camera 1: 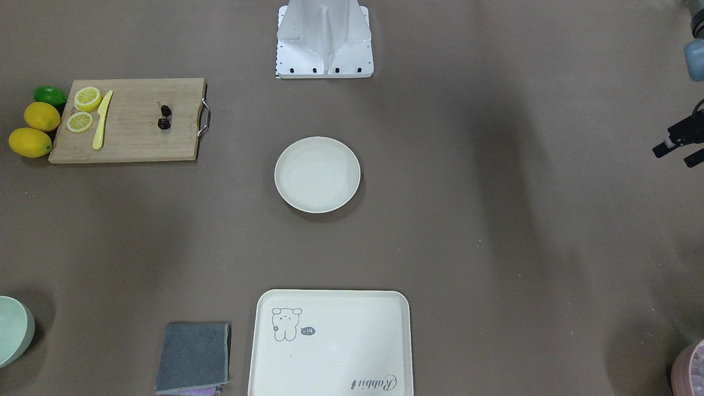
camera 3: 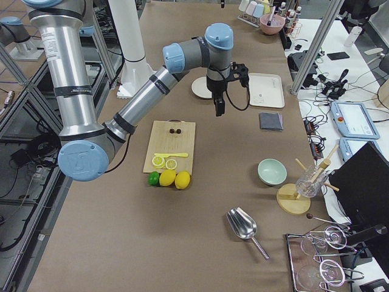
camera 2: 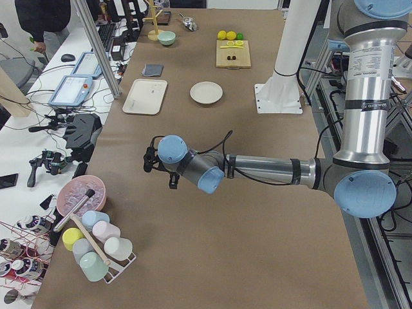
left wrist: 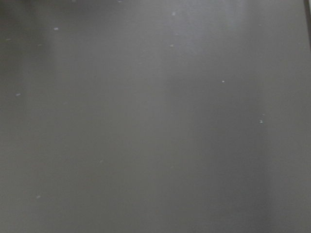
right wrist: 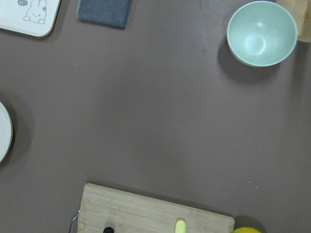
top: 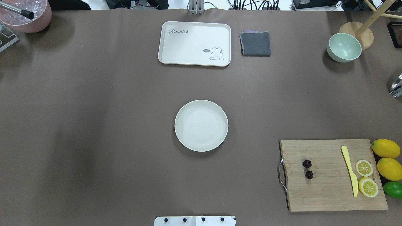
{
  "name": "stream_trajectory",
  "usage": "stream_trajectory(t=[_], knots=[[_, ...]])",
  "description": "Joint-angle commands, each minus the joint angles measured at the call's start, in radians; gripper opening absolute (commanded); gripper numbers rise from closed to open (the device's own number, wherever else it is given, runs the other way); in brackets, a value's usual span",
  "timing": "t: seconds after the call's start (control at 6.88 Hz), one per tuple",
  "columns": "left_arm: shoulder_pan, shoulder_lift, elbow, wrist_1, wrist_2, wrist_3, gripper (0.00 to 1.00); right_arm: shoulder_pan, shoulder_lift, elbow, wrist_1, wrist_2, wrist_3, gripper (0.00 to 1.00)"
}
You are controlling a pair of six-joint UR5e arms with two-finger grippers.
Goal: Place red cherry on plate
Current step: 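Open the left gripper and withdraw the left arm from the plate, then move the right gripper over the dark red cherries on the cutting board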
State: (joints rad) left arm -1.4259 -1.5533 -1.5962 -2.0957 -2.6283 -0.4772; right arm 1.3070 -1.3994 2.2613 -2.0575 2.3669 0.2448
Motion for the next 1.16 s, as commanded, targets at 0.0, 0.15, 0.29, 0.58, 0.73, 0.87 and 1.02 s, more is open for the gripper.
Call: stream_trajectory(t=[0.0, 0.15, 0.29, 0.58, 0.73, 0.87, 1.02], knots=[[-0.011, 0.006, 0.033, -0.001, -0.004, 0.005, 0.99, -0.208, -0.036, 0.049, 0.17, -0.136, 0.276, 1.0], [-0.01, -0.004, 0.051, -0.001, -0.007, 0.005, 0.99, -0.224, -0.082, 0.049, 0.227, -0.155, 0.289, 0.97], [-0.01, -0.014, 0.052, -0.001, -0.006, 0.003, 0.99, -0.253, -0.133, 0.047, 0.288, -0.191, 0.309, 0.97], [-0.008, -0.028, 0.044, -0.001, -0.007, -0.004, 0.99, -0.349, -0.142, 0.049, 0.348, -0.263, 0.445, 0.98], [-0.008, -0.046, 0.05, 0.0, -0.006, -0.006, 0.99, -0.447, -0.176, 0.044, 0.412, -0.363, 0.549, 0.97], [-0.008, -0.06, 0.058, 0.002, -0.004, -0.008, 0.99, -0.527, -0.206, 0.034, 0.503, -0.409, 0.633, 0.98], [-0.008, -0.065, 0.062, 0.0, -0.004, -0.006, 0.99, -0.595, -0.248, 0.024, 0.611, -0.46, 0.713, 0.97]])
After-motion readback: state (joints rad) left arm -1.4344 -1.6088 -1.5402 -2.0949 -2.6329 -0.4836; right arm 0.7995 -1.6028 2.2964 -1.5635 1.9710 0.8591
